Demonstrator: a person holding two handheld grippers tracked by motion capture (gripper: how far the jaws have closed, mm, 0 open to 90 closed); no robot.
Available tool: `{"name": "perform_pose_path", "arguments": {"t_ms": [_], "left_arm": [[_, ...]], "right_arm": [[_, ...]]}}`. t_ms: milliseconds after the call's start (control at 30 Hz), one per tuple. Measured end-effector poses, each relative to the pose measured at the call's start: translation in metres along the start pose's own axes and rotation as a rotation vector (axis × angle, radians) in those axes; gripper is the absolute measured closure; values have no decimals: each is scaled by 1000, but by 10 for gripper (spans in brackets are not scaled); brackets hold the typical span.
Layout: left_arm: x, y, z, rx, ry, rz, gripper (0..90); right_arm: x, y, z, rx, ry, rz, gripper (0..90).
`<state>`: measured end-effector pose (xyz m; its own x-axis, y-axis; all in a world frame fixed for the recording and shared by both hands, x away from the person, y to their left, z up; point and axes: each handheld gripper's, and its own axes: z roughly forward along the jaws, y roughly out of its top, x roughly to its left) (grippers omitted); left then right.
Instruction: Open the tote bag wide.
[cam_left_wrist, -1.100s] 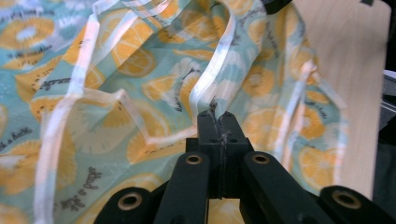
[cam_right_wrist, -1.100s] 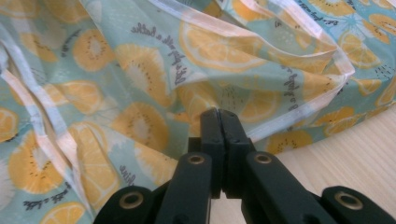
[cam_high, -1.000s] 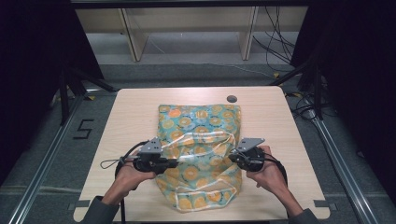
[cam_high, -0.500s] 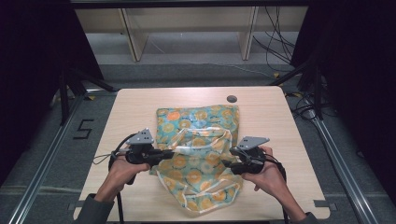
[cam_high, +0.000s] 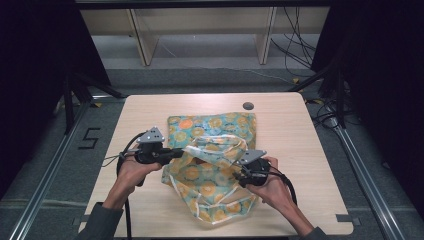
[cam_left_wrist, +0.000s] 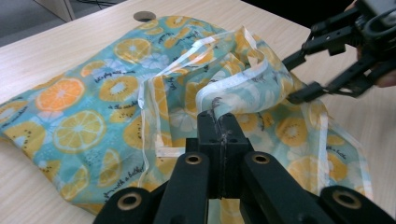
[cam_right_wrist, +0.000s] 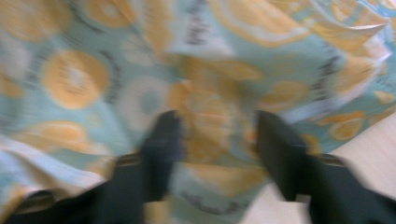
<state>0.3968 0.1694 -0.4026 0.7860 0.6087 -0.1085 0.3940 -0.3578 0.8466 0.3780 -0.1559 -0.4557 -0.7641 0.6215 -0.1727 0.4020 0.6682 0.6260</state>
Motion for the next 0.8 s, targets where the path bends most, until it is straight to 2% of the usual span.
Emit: {"name": "perform_pose_path", "arguments": {"t_ms": [33,67,133,200,233,267,300,333,367,500,533,567,600,633,667,700,733,767,800], "left_arm": [[2,1,1,0,7,8,895],[4,2,1,0,7,7,895],[9,3,2,1,25,-2,895],[14,4,4,-1,59,0,895],[17,5,5,4,68,5,895],[20,6,8,18,96,15,895],[22,6,10,24,113,19,895],[26,7,11,51,128,45,895],[28,7,13,51,140,41,895],[43,7,23,88,208,51,896],[47,7,27,81,221,44,896],[51,6,32,98,237,46,895],[54,5,37,104,245,36,895],[58,4,42,118,247,40,895],[61,4,46,133,249,44,895],[61,2,52,126,257,19,895],[66,1,56,173,268,63,895],[67,-1,63,172,287,45,895],[70,-2,66,204,296,60,895]], "right_arm": [[-5,0,5,6,-12,-26,646],[-8,0,8,6,-29,-22,730],[-14,-1,9,15,-30,-46,816],[-19,-2,9,1,-27,-53,882],[-20,-2,7,8,-32,-47,895],[-22,-3,5,10,-19,-53,900],[-25,-3,3,2,-25,-56,900],[-27,-2,0,-1,-44,-52,900],[-29,-1,-3,-10,-31,-43,900],[-44,6,-20,-87,-66,-9,900],[-51,9,-25,-109,-84,8,900],[-56,11,-28,-119,-98,22,900],[-64,14,-30,-141,-128,17,900],[-68,17,-30,-142,-135,40,900],[-73,19,-28,-147,-145,42,900],[-76,21,-25,-158,-158,40,900],[-78,23,-22,-151,-165,39,900],[-80,25,-15,-135,-173,40,900],[-83,27,-9,-122,-176,41,900]]}}
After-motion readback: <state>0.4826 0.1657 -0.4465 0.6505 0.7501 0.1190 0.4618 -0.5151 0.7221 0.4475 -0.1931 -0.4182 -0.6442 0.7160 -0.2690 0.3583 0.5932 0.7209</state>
